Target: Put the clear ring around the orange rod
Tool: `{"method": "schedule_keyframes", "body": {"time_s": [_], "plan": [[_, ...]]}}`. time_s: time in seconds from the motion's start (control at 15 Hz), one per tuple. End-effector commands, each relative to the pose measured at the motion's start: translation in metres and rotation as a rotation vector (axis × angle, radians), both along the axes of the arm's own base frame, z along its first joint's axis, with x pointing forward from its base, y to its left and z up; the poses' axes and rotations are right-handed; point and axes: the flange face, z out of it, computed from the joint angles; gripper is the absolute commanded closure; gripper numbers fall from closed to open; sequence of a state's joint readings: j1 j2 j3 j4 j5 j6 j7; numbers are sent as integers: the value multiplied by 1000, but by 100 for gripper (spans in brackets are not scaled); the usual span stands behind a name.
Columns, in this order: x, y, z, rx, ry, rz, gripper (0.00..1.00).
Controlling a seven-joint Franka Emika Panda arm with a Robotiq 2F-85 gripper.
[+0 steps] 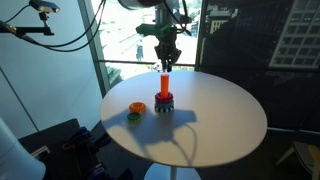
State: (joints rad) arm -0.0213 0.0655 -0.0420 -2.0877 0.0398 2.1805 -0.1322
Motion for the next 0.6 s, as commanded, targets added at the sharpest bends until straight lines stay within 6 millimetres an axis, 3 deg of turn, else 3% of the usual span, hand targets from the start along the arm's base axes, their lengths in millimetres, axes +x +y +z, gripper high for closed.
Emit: {"method": "schedule_keyframes", "body": {"time_s": [0.0, 0.53], "plan": [[16, -1, -2, -15, 19, -31, 91], [26, -2, -21, -14, 45, -42, 91]]}}
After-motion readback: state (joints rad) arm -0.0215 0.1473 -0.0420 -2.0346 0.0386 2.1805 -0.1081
